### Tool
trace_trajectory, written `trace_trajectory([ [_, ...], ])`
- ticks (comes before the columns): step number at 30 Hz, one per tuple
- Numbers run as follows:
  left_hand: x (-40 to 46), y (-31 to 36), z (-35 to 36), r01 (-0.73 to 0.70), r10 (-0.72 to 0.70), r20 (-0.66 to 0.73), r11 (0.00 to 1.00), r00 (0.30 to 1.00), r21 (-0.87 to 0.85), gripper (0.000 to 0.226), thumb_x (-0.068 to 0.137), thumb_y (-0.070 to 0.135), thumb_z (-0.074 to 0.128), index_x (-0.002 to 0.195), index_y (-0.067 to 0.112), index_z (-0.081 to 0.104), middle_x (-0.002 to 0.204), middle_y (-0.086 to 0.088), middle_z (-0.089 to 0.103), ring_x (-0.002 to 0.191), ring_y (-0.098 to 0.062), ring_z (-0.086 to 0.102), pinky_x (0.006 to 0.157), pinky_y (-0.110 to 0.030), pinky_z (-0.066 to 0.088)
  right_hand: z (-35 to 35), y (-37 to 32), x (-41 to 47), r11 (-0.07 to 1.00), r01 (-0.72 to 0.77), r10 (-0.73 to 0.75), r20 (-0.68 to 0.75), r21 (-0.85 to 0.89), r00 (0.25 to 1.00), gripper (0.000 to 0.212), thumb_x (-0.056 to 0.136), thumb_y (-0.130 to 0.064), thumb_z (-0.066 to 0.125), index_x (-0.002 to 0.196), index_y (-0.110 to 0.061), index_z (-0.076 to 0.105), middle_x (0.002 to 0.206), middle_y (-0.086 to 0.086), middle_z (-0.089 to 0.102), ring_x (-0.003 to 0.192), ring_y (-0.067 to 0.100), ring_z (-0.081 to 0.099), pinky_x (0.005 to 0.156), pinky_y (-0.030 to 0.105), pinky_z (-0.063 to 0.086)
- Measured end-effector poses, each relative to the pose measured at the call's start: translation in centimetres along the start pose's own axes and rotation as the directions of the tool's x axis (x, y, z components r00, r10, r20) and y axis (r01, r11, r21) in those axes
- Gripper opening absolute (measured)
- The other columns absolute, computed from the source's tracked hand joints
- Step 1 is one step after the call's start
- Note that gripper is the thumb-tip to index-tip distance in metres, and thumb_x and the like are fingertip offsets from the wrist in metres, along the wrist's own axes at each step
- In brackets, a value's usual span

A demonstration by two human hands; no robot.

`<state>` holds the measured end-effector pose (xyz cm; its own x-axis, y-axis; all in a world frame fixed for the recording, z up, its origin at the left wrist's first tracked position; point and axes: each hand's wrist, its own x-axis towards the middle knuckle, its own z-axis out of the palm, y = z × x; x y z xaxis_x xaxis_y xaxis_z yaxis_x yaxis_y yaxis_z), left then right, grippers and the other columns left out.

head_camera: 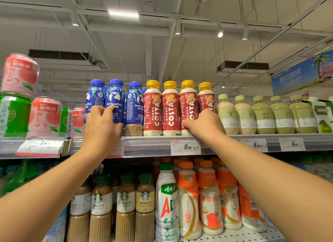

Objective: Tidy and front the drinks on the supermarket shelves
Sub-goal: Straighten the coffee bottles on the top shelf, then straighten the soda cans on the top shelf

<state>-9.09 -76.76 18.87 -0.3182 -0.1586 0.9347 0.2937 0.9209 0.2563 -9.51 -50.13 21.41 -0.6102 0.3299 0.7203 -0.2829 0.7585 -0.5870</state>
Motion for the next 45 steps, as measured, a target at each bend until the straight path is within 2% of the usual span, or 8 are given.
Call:
trace_trajectory([
  [8, 0.1, 0.0, 0.2, 0.015, -0.015, -0.008, 1.000, 1.000, 0.019, 0.062, 0.087, 0.020, 0.067, 0.141, 0.007, 0.041, 0.125, -0.019, 0.041, 0.115, -0.037, 0.040, 0.099, -0.050, 0.039, 0.5, 0.3, 0.0, 0.994, -0.003, 0.000, -0.029, -0.114, 1.000, 0.057, 0.080, -0.058, 0.067, 0.115, -0.015, 0.053, 0.106, 0.005, 0.063, 0.088, 0.027, 0.060, 0.067, 0.036, 0.046],
  [12, -0.8, 0.2, -0.1, -0.001, 0.001, -0.035, 1.000, 0.999, 0.001, 0.055, 0.090, 0.019, 0.062, 0.140, 0.004, 0.043, 0.121, -0.023, 0.044, 0.111, -0.040, 0.041, 0.095, -0.049, 0.036, -0.2, 0.8, -2.1, 0.993, 0.119, -0.119, -0.068, -0.008, 0.991, 0.048, 0.085, -0.048, 0.065, 0.119, -0.019, 0.048, 0.104, 0.001, 0.061, 0.093, 0.027, 0.062, 0.070, 0.035, 0.045],
  [16, -5.4, -0.8, -0.9, -0.230, 0.248, -0.120, 0.962, 0.961, 0.148, 0.042, 0.094, 0.028, 0.043, 0.126, 0.005, 0.057, 0.120, -0.020, 0.054, 0.109, -0.041, 0.049, 0.092, -0.049, 0.037, 0.9, 3.0, -6.9, 0.782, 0.623, -0.623, -0.072, -0.029, 0.779, 0.019, 0.088, -0.020, 0.060, 0.106, -0.015, 0.065, 0.101, 0.005, 0.060, 0.093, 0.026, 0.057, 0.077, 0.042, 0.051],
  [19, -8.3, -1.5, -0.8, -0.385, 0.414, -0.047, 0.879, 0.909, 0.282, 0.042, 0.095, 0.026, 0.041, 0.125, 0.005, 0.060, 0.131, -0.020, 0.055, 0.123, -0.041, 0.049, 0.101, -0.052, 0.038, 2.6, 4.8, -9.0, 0.651, 0.734, -0.751, -0.027, -0.196, 0.659, 0.030, 0.084, -0.021, 0.062, 0.112, -0.014, 0.071, 0.122, 0.012, 0.061, 0.113, 0.034, 0.056, 0.091, 0.048, 0.048],
  [35, -9.3, -1.1, -3.0, -0.341, 0.217, 0.302, 0.823, 0.928, 0.454, 0.081, 0.088, 0.032, 0.051, 0.154, 0.022, 0.006, 0.162, -0.004, 0.007, 0.149, -0.023, 0.000, 0.120, -0.046, 0.004, 4.5, 5.4, -11.2, 0.639, 0.685, -0.690, 0.133, -0.349, 0.711, 0.065, 0.078, -0.021, 0.070, 0.138, -0.004, 0.052, 0.151, 0.025, 0.037, 0.141, 0.044, 0.031, 0.113, 0.056, 0.025],
  [40, -10.2, -5.6, -7.1, -0.297, 0.161, 0.315, 0.842, 0.935, 0.451, 0.079, 0.083, 0.022, 0.052, 0.153, 0.018, 0.016, 0.162, -0.009, 0.002, 0.149, -0.027, -0.001, 0.119, -0.047, 0.011, 4.3, 4.0, -12.3, 0.682, 0.608, -0.569, 0.227, -0.406, 0.790, 0.075, 0.086, -0.026, 0.056, 0.153, -0.010, 0.026, 0.163, 0.018, 0.006, 0.150, 0.036, 0.001, 0.121, 0.050, 0.001],
  [42, -10.0, -8.2, -8.8, -0.255, 0.108, 0.314, 0.842, 0.943, 0.475, 0.079, 0.082, 0.017, 0.052, 0.152, 0.015, 0.018, 0.162, -0.010, 0.003, 0.149, -0.027, 0.000, 0.120, -0.045, 0.009, 4.4, 2.3, -13.1, 0.760, 0.562, -0.521, 0.211, -0.326, 0.827, 0.074, 0.085, -0.028, 0.056, 0.152, -0.011, 0.028, 0.163, 0.015, 0.005, 0.150, 0.032, 0.001, 0.120, 0.046, -0.001],
  [45, -9.5, -12.2, -10.6, -0.223, 0.042, 0.340, 0.829, 0.939, 0.513, 0.083, 0.081, 0.015, 0.051, 0.154, 0.016, 0.010, 0.162, -0.007, -0.004, 0.148, -0.024, -0.006, 0.119, -0.043, 0.007, 5.4, -1.1, -15.4, 0.732, 0.637, -0.590, 0.243, -0.241, 0.770, 0.074, 0.083, -0.024, 0.057, 0.151, -0.014, 0.031, 0.163, 0.010, 0.013, 0.150, 0.027, 0.007, 0.121, 0.043, 0.000],
])
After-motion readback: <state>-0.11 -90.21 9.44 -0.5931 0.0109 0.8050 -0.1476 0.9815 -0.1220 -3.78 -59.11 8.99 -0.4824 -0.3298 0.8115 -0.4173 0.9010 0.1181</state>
